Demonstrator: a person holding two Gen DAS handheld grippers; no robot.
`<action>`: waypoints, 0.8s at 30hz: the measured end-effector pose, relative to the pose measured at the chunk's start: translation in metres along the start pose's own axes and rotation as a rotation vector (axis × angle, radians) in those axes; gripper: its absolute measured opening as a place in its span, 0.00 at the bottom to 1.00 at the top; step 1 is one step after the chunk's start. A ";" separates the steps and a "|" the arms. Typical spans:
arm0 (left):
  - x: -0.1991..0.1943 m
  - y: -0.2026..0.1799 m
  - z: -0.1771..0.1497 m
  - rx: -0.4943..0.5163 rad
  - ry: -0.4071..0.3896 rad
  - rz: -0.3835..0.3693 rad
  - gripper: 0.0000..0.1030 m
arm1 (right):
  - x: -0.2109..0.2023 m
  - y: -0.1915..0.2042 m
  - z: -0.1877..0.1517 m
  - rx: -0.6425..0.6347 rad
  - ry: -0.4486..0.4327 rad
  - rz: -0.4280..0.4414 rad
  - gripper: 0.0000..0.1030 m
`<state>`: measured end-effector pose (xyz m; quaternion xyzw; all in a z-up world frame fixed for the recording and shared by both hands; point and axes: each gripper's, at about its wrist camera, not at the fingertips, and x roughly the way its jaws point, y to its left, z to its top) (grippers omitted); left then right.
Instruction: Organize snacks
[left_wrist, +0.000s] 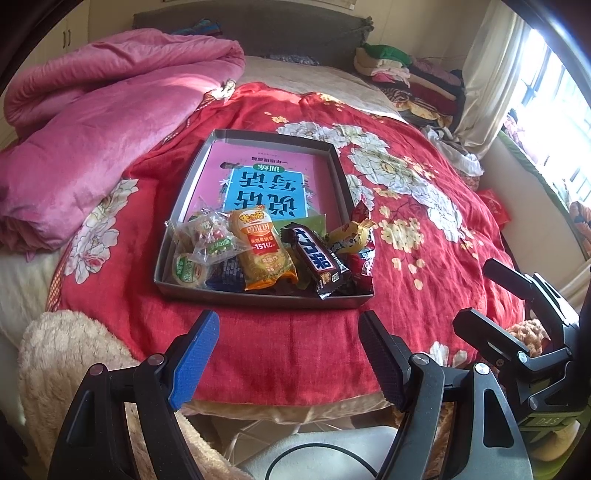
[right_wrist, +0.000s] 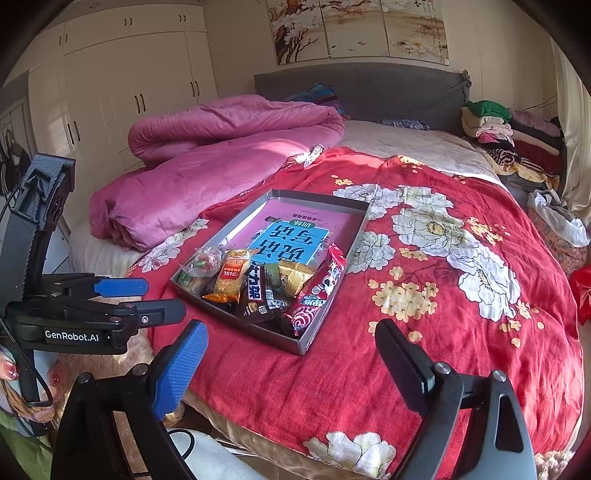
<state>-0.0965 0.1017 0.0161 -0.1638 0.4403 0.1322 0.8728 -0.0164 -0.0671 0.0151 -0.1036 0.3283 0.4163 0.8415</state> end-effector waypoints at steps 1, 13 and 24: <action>0.000 0.000 0.000 0.000 -0.001 -0.001 0.77 | 0.000 -0.001 0.000 0.001 -0.001 -0.001 0.89; -0.002 0.001 0.001 0.001 -0.006 0.007 0.77 | -0.001 0.000 0.000 0.003 0.002 -0.005 0.89; 0.000 0.002 0.000 0.000 0.000 0.020 0.77 | -0.001 0.000 0.000 0.004 0.003 -0.003 0.89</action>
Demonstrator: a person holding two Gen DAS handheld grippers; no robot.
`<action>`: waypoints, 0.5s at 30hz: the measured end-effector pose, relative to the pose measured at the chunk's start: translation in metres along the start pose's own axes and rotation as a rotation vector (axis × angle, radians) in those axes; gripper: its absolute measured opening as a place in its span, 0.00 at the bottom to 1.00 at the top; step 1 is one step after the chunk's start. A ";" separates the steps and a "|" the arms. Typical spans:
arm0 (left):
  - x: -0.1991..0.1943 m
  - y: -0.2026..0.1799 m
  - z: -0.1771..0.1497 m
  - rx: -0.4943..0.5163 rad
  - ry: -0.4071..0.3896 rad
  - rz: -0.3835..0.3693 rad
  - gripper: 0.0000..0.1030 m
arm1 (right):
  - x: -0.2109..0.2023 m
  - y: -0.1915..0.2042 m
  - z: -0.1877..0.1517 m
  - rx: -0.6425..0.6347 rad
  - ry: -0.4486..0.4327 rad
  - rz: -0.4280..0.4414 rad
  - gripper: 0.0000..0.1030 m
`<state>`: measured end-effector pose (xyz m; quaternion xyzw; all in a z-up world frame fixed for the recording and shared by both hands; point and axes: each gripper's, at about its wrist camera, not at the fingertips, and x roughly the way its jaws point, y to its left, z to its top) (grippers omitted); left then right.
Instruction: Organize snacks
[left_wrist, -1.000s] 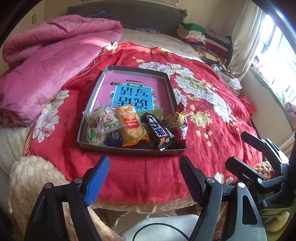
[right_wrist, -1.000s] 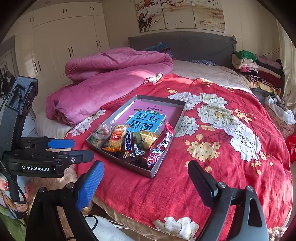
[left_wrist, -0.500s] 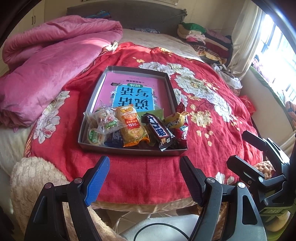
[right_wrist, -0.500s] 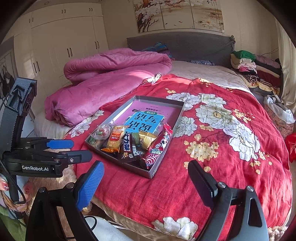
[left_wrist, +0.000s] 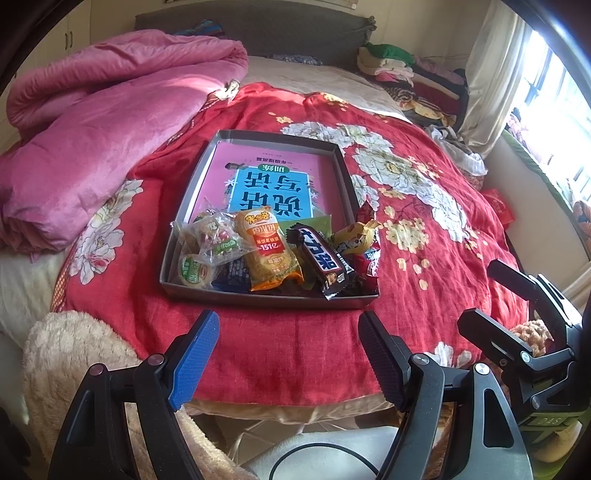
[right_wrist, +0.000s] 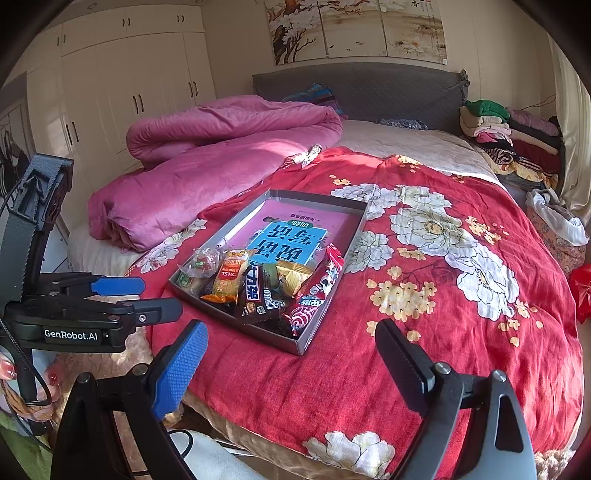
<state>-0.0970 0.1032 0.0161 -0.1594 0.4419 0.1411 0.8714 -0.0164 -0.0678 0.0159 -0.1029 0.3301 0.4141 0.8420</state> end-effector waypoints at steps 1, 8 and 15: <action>0.000 0.000 0.000 0.000 0.000 0.001 0.77 | 0.000 0.000 0.000 -0.001 0.000 -0.001 0.89; -0.001 0.001 0.000 -0.001 -0.002 0.001 0.77 | 0.000 0.000 0.000 0.000 0.000 0.000 0.89; -0.002 0.002 0.001 -0.001 -0.011 0.018 0.77 | 0.001 0.000 0.001 0.006 0.001 -0.003 0.89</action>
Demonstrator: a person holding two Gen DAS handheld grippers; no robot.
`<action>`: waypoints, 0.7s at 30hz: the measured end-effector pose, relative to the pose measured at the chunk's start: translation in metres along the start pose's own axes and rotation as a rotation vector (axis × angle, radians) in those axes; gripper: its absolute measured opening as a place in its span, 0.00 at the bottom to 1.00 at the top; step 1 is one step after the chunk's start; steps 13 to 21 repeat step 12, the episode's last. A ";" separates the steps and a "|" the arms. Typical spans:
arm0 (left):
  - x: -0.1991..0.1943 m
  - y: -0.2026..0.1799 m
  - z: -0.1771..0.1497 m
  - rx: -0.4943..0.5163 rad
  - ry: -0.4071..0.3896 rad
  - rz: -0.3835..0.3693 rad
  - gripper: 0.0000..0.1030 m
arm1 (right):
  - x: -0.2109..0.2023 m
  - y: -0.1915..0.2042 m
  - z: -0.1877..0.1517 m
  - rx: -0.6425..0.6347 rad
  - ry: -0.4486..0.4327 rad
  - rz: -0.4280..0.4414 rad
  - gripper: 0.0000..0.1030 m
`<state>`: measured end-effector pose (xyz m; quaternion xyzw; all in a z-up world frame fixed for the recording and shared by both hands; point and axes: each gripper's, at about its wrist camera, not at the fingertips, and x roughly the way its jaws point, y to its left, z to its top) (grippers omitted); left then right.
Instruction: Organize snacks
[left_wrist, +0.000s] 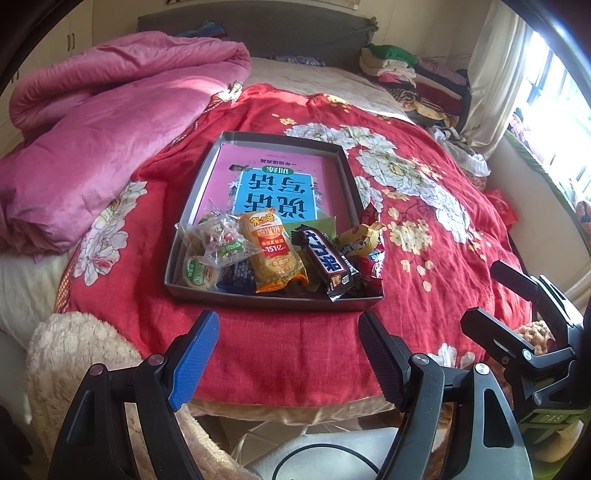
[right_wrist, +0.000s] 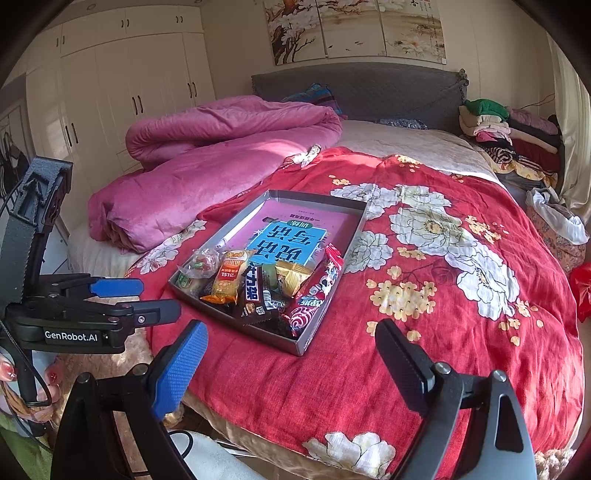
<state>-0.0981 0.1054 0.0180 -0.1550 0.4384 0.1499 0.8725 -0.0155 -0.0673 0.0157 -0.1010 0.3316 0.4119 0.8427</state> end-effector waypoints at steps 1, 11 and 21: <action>0.000 0.001 0.000 -0.002 -0.001 0.001 0.77 | 0.000 -0.001 0.000 0.001 0.002 -0.001 0.89; 0.013 0.052 0.019 -0.190 -0.027 0.067 0.77 | 0.010 -0.047 0.003 0.098 -0.007 -0.087 0.90; 0.017 0.064 0.025 -0.217 -0.028 0.080 0.77 | 0.010 -0.058 0.003 0.123 -0.010 -0.102 0.90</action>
